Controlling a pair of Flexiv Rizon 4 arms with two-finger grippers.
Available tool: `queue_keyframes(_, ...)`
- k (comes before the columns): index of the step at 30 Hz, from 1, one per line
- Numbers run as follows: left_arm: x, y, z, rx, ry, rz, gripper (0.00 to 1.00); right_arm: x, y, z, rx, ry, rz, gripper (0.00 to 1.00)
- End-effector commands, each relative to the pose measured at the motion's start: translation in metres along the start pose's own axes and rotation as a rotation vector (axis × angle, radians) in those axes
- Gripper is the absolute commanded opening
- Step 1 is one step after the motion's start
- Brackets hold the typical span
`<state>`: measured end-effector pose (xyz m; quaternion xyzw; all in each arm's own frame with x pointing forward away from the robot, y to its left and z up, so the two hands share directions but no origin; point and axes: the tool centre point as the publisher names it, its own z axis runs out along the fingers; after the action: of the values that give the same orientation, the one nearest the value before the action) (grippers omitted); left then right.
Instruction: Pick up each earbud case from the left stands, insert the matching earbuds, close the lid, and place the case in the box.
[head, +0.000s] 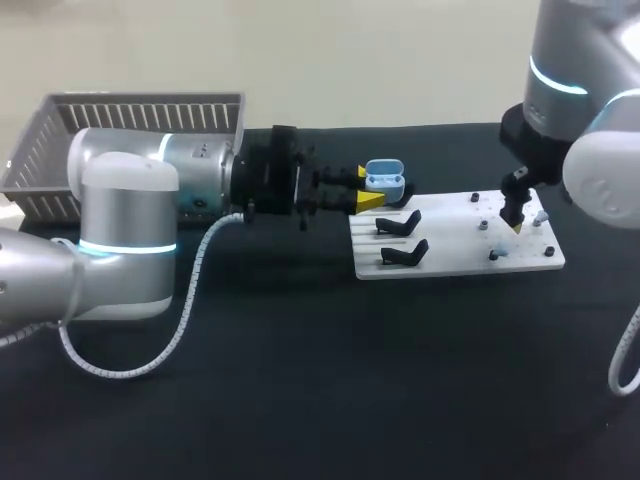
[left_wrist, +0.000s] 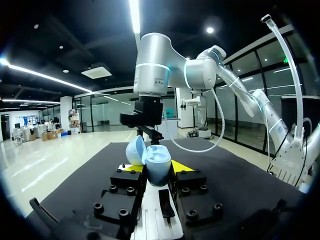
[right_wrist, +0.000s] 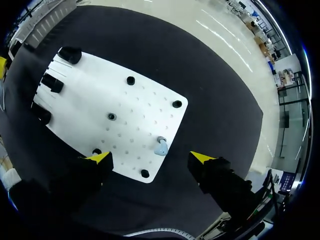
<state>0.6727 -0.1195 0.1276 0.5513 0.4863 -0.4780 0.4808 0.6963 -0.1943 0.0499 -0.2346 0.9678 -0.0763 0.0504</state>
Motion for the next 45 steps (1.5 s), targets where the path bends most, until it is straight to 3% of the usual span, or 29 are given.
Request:
queue_keyframes(1,0.001,-0.002,0.000,-0.007,-0.002,0.003,0.00,-0.002,0.001,0.001,-0.001,0.003,0.007,1.00)
queue_keyframes(2,0.001,-0.002,0.000,-0.007,-0.002,0.003,0.00,-0.002,0.001,0.001,-0.001,0.002,0.009,0.85)
queue_keyframes(3,0.001,-0.002,0.000,-0.007,-0.002,0.003,0.00,-0.002,0.001,0.002,-0.002,0.002,0.010,0.79)
queue_keyframes(6,0.001,-0.002,0.000,-0.007,-0.002,0.003,0.00,-0.001,0.001,0.003,0.001,0.000,0.013,0.87)
queue_keyframes(8,0.001,-0.002,0.000,-0.007,-0.002,0.003,0.00,0.000,0.000,0.004,0.001,-0.001,0.017,0.84)
queue_keyframes(11,0.001,-0.002,0.000,-0.007,-0.002,0.003,0.00,0.000,0.000,0.005,0.001,-0.001,0.019,0.67)
queue_keyframes(13,0.001,-0.002,0.000,-0.007,-0.002,0.003,0.00,0.000,0.000,0.006,0.004,0.001,0.016,0.66)
queue_keyframes(17,0.001,-0.002,0.000,-0.007,-0.002,0.003,0.00,0.001,0.000,0.010,0.004,0.012,0.015,0.49)
queue_keyframes(19,0.001,-0.002,0.000,-0.007,-0.002,0.003,0.00,0.001,0.000,0.013,0.004,0.016,0.016,0.54)
queue_keyframes(21,0.001,-0.002,0.000,-0.007,-0.002,0.003,0.00,0.000,0.000,0.014,0.004,0.019,0.018,0.49)
queue_keyframes(38,0.001,-0.002,0.000,-0.007,-0.002,0.003,0.00,-0.001,-0.005,0.020,0.005,0.005,0.043,0.38)
queue_keyframes(45,0.001,-0.002,0.000,-0.007,-0.002,0.003,0.00,-0.002,-0.010,0.023,0.000,0.007,0.057,0.38)
